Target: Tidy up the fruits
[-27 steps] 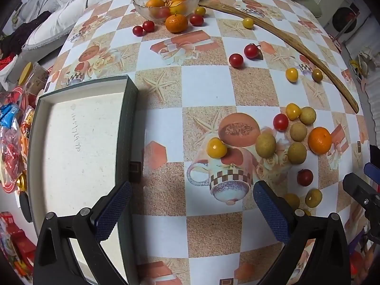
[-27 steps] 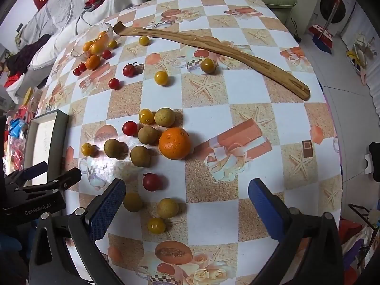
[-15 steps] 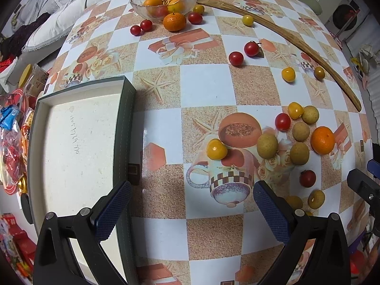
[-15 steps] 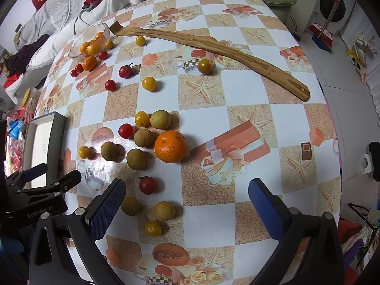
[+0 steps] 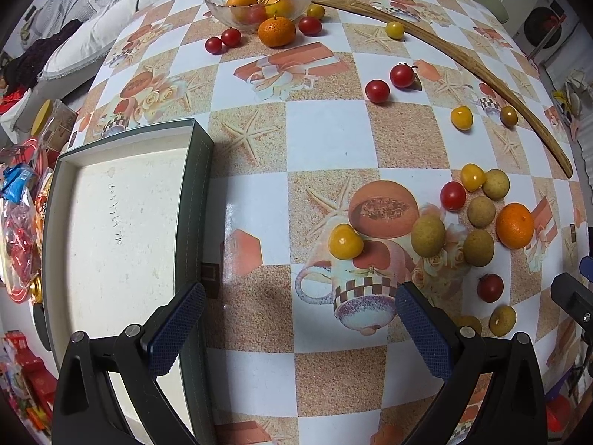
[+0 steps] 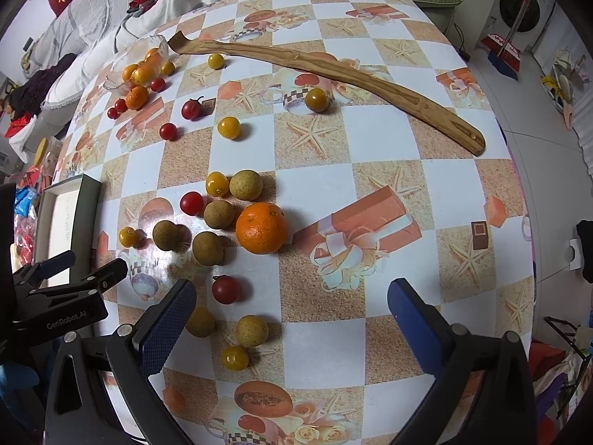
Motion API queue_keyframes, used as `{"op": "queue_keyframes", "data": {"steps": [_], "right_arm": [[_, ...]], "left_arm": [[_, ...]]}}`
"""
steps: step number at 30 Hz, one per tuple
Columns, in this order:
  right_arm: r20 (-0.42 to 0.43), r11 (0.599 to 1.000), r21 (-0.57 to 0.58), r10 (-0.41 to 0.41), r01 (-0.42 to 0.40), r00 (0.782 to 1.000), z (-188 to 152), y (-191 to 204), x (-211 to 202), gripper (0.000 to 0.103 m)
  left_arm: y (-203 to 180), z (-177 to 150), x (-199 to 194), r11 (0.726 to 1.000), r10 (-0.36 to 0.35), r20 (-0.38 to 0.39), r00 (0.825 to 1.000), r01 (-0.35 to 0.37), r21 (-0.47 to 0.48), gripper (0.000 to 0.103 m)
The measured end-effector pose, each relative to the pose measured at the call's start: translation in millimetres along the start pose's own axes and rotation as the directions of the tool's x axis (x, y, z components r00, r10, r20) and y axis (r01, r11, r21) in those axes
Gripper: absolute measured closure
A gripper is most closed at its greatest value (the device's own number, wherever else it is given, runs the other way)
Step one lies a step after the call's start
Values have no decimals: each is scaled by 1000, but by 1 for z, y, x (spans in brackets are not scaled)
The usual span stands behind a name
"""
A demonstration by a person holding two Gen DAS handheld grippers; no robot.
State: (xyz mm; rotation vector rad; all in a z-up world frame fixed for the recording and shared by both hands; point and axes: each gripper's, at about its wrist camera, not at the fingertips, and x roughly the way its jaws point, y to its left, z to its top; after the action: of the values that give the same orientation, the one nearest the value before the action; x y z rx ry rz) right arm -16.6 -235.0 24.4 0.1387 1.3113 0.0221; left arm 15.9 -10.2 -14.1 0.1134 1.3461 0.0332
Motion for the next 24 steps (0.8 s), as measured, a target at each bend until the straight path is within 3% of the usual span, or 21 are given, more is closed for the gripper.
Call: {"op": "queue_keyframes", "data": {"steps": [3, 12, 24], "right_arm": [[48, 1000, -8, -6, 6, 999, 1, -2, -1, 0], [27, 1000, -5, -8, 8, 1000, 0, -6, 0, 0], [22, 1000, -7, -9, 9, 1000, 6, -10, 4, 0]], "left_arm": [[-2, -1, 1, 1000, 9, -16, 1000, -9, 12, 0], [-6, -6, 2, 1000, 18, -34, 999, -17, 22, 0], [-12, -1, 4, 1000, -1, 35, 999, 0, 25, 0]]}}
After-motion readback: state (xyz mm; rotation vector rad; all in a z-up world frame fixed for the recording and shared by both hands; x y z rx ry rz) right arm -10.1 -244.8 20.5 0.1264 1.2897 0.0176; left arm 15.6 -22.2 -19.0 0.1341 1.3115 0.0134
